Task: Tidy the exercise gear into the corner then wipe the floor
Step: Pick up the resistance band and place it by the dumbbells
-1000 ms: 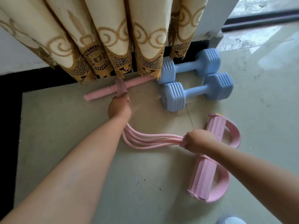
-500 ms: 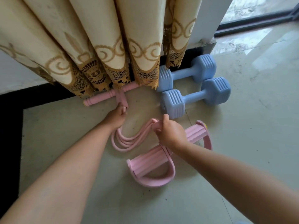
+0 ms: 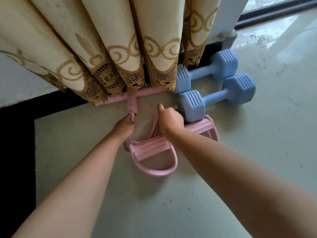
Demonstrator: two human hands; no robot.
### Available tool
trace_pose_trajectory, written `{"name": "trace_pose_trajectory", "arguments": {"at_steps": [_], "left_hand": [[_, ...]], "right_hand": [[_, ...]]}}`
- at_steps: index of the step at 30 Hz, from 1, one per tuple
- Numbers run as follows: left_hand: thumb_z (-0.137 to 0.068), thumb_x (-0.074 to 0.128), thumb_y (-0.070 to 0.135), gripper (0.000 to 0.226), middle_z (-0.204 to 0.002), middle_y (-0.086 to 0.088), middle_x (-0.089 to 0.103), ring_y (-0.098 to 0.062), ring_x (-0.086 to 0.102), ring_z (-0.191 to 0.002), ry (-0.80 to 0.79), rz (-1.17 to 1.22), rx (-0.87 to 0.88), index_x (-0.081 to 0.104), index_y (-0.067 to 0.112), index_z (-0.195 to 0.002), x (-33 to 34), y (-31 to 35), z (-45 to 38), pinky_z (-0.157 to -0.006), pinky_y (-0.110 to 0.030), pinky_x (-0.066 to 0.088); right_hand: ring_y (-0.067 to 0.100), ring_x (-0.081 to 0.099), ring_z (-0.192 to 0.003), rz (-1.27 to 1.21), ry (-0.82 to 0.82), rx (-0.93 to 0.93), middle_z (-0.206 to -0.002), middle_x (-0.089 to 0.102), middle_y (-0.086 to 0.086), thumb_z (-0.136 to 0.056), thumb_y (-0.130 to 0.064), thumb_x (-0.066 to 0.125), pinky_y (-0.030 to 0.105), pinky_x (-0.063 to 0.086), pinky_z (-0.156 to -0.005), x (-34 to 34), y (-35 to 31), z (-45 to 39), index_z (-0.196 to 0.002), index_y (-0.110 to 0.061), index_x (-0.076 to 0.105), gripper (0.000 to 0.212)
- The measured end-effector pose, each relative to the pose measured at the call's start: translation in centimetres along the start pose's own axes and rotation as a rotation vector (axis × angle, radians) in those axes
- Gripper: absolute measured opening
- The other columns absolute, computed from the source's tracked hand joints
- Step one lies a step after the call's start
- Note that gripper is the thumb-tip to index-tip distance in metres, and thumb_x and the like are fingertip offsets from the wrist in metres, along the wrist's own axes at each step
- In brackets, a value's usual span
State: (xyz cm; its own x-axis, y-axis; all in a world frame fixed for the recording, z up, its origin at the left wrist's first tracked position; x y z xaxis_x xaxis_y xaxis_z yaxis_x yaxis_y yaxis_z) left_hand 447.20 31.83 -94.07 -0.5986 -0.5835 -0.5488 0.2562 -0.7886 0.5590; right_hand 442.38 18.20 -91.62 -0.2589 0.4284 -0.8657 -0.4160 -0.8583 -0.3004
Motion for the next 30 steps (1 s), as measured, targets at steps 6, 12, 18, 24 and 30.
{"name": "trace_pose_trajectory", "arguments": {"at_steps": [6, 12, 18, 24, 30], "left_hand": [[-0.099, 0.036, 0.013, 0.050, -0.150, -0.011, 0.038, -0.026, 0.045, -0.131, -0.003, -0.052, -0.002, 0.029, 0.016, -0.149, -0.3, -0.7, 0.2, -0.099, -0.027, 0.040], [-0.099, 0.040, 0.016, 0.053, -0.153, -0.012, 0.032, -0.027, 0.036, -0.138, -0.009, -0.164, 0.005, 0.024, 0.012, -0.149, -0.1, -0.6, 0.7, -0.108, -0.028, 0.031], [-0.098, 0.038, 0.018, 0.054, -0.155, -0.015, 0.023, -0.030, 0.030, -0.140, 0.022, -0.362, 0.030, 0.021, 0.010, -0.150, 0.2, -0.6, 1.6, -0.113, -0.034, 0.030], [-0.098, 0.034, 0.018, 0.050, -0.155, -0.009, 0.025, -0.028, 0.031, -0.138, 0.127, -0.744, 0.094, 0.026, 0.012, -0.147, -0.3, 0.8, 3.1, -0.107, -0.035, 0.034], [-0.094, 0.040, 0.016, 0.044, -0.141, -0.013, 0.041, -0.030, 0.039, -0.128, 0.071, -0.968, 0.146, 0.040, 0.009, -0.137, -1.8, 3.9, 8.0, -0.102, -0.036, 0.035]], "right_hand": [[0.040, 0.055, -0.109, 0.093, -0.047, 0.071, -0.125, 0.046, 0.026, -0.093, 0.005, 0.030, 0.044, 0.049, -0.080, 1.0, 1.4, 0.1, -0.133, -0.004, 0.034, 0.041], [0.036, 0.043, -0.121, 0.205, -0.053, -0.037, -0.131, 0.039, 0.022, -0.095, 0.002, 0.030, 0.041, 0.048, -0.087, 1.0, 1.6, 0.5, -0.132, -0.001, 0.035, 0.037], [0.036, 0.041, -0.121, 0.244, -0.087, -0.150, -0.129, 0.039, 0.021, -0.092, 0.002, 0.037, 0.041, 0.045, -0.091, 0.0, 1.1, 1.1, -0.130, 0.000, 0.038, 0.039], [0.036, 0.042, -0.121, 0.270, -0.097, -0.225, -0.127, 0.044, 0.019, -0.091, -0.008, 0.043, 0.039, 0.042, -0.093, -1.4, -0.3, 1.1, -0.128, -0.002, 0.043, 0.037], [0.035, 0.044, -0.120, 0.174, -0.199, -0.155, -0.130, 0.047, 0.016, -0.094, -0.016, 0.042, 0.039, 0.044, -0.093, -4.7, -0.4, 3.9, -0.132, -0.007, 0.042, 0.039]]}}
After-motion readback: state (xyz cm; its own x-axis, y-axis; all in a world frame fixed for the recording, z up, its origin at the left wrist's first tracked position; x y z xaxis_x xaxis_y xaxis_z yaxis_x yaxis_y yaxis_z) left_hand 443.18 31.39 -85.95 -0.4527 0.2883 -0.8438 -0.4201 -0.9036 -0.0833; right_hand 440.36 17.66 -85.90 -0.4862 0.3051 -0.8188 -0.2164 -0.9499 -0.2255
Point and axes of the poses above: each hand's wrist, its own z-axis away from the middle knuckle, its own x-axis out of the palm, y = z × x, the point moved 4 cm from there along -z, towards the middle knuckle
